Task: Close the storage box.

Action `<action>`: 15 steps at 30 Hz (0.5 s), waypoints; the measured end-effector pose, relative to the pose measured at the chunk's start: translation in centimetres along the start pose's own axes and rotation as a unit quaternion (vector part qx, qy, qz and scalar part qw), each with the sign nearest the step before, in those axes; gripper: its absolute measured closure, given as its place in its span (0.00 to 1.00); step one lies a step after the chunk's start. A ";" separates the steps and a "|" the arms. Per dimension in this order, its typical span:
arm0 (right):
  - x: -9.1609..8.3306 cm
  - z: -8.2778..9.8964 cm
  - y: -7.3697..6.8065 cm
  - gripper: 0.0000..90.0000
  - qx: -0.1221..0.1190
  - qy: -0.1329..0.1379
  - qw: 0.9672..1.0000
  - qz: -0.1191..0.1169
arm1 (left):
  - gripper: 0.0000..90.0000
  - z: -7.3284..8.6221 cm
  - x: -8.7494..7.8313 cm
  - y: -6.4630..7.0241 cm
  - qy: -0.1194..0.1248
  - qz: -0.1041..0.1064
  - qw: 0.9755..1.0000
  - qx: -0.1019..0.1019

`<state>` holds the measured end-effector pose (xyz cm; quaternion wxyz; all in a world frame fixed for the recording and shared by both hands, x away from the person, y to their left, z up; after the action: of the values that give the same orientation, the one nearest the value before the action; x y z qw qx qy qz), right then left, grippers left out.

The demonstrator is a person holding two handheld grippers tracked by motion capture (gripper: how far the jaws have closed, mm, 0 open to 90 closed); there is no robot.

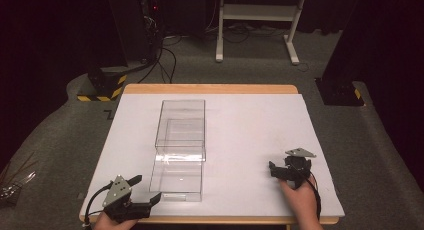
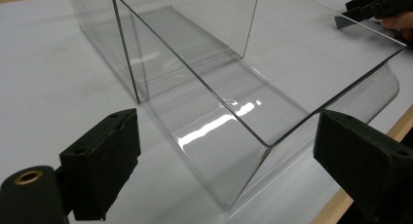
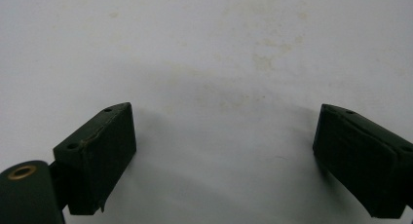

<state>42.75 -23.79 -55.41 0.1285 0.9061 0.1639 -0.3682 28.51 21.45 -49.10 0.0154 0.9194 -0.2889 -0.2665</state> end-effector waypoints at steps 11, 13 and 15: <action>0.0 0.0 0.0 0.09 0.000 -0.001 1.000 0.000 | 0.12 0.5 0.7 -0.1 -0.015 -0.008 1.000 0.010; 0.0 0.0 0.0 0.09 0.000 -0.001 1.000 0.000 | 0.12 0.5 0.7 -0.1 -0.014 -0.009 1.000 0.009; 0.0 0.0 0.0 0.09 0.000 -0.001 1.000 0.000 | 0.13 0.5 0.8 -0.2 -0.013 -0.008 1.000 0.005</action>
<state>42.74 -23.79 -55.41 0.1287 0.9057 0.1639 -0.3692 28.91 21.25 -49.96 0.0051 0.9184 -0.2828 -0.2768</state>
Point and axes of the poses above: each handheld gripper's, and its own axes: x roughly forward along the jaws, z roughly out of its underside, y roughly to its right, the point moved 7 cm from there along x, roughly forward along the jaws, and after that the axes turned 7 degrees about -x, right-handed, at the moved point
